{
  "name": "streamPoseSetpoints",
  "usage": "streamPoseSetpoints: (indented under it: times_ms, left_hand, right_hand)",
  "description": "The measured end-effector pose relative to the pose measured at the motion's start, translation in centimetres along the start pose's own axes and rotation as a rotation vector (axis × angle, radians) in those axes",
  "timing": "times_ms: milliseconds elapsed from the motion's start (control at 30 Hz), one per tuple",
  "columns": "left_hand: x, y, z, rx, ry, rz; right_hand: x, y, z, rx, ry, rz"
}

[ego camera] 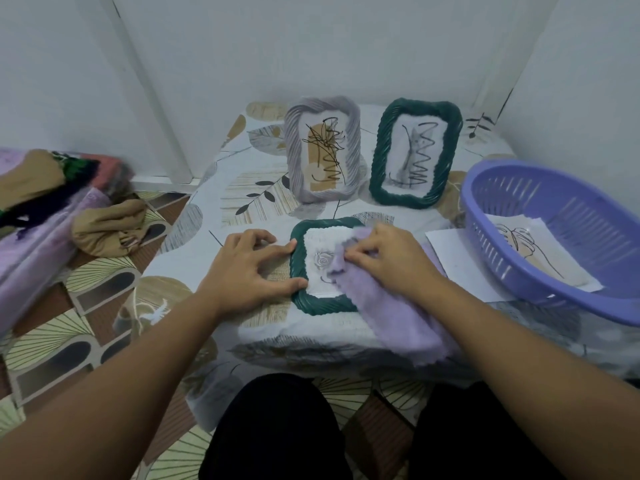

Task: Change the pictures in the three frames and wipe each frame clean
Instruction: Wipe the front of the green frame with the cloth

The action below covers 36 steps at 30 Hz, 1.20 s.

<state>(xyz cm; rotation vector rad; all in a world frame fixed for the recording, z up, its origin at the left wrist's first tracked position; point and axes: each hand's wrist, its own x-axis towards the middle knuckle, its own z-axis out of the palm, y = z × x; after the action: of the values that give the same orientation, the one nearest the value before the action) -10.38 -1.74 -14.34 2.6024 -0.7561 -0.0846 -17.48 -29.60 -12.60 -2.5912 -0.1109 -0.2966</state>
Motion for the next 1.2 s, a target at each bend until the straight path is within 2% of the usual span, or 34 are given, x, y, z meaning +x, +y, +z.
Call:
streamPoseSetpoints:
  times_ms: [100, 233, 267, 367, 433, 600, 800, 967, 1000, 1133, 1200]
  left_hand:
    - [0.0, 0.0, 0.0, -0.014, 0.018, 0.001]
    - [0.0, -0.1, 0.0, -0.012, 0.000, -0.008]
    - [-0.1, -0.1, 0.0, -0.008, 0.000, -0.005]
    - [-0.1, 0.2, -0.1, -0.011, 0.003, -0.008]
    - [-0.2, 0.3, -0.2, -0.029, 0.011, -0.011]
    - [-0.3, 0.2, -0.2, -0.040, 0.007, -0.011]
    - [-0.3, 0.3, -0.2, -0.031, 0.017, -0.008]
    - [-0.3, 0.3, -0.2, -0.037, 0.010, -0.007]
    - [-0.3, 0.3, -0.2, -0.037, 0.011, -0.008]
    - [-0.3, 0.4, -0.2, -0.030, 0.017, -0.008]
    - [-0.2, 0.3, -0.2, -0.032, 0.024, -0.007]
  right_hand:
    - [1.4, -1.0, 0.9, -0.017, 0.010, 0.028]
    - [-2.1, -0.6, -1.2, 0.072, -0.240, -0.075]
    - [-2.3, -0.2, -1.8, 0.057, -0.247, -0.061]
    - [-0.5, 0.0, -1.5, -0.080, -0.075, 0.000]
    - [0.1, -0.6, -0.4, -0.029, -0.014, 0.045]
    - [-2.8, 0.1, -1.4, 0.136, -0.210, -0.032]
    - [-0.1, -0.6, 0.0, 0.093, 0.006, 0.055]
    - [-2.7, 0.1, -1.4, 0.219, -0.217, -0.012]
    - [-2.6, 0.3, -1.6, 0.224, -0.208, 0.003]
    - [-0.5, -0.5, 0.1, 0.079, 0.012, 0.060]
    - [-0.5, -1.3, 0.5, 0.083, -0.046, 0.002]
